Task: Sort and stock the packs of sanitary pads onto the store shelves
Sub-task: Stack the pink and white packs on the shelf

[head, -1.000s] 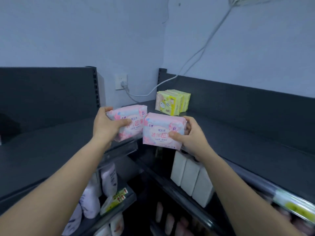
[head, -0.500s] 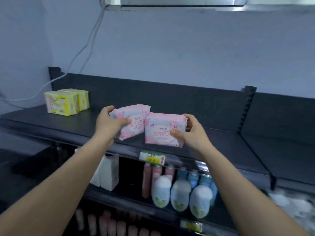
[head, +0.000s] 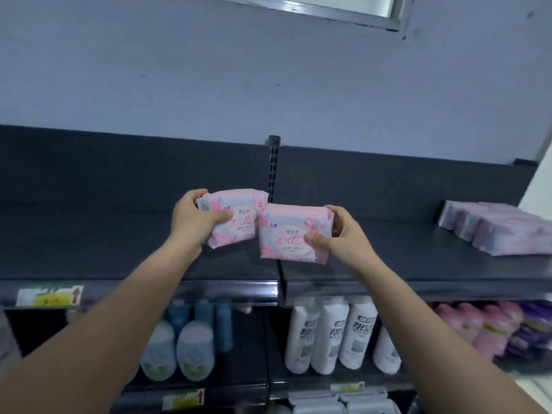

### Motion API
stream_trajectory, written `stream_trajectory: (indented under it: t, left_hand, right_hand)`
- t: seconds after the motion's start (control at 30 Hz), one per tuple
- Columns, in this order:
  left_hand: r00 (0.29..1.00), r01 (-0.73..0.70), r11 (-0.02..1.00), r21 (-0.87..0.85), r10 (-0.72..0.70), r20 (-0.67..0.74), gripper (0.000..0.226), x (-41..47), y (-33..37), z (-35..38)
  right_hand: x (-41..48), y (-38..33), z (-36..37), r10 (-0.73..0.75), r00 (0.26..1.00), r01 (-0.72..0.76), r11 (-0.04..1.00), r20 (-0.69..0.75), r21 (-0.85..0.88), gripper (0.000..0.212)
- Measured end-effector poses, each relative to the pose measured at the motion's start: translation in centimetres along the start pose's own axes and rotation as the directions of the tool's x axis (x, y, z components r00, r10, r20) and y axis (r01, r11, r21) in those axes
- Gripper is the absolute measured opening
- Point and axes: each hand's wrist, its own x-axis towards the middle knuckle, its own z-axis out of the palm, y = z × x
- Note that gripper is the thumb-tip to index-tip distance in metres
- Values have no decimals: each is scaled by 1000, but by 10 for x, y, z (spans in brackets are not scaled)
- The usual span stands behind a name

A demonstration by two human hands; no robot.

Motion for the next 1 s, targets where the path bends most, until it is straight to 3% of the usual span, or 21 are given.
stream_trajectory:
  t: [0.57,0.83,1.0]
  left_hand:
    - [909,32,998,-60,-4,417,54,16,-35,339]
    - [869,73,995,-68,-30,493,51,39,-50,462]
    - [865,71,997,-24,-50,499,54,57,-64,512]
  right_hand:
    - [16,105,-267,105,937,-135,989,-333,-67,60]
    - [58,144,-354,162,924,-214,970,-347,-116,70]
    - [81,162,-381,174,948,-240,940,-267,-241,75]
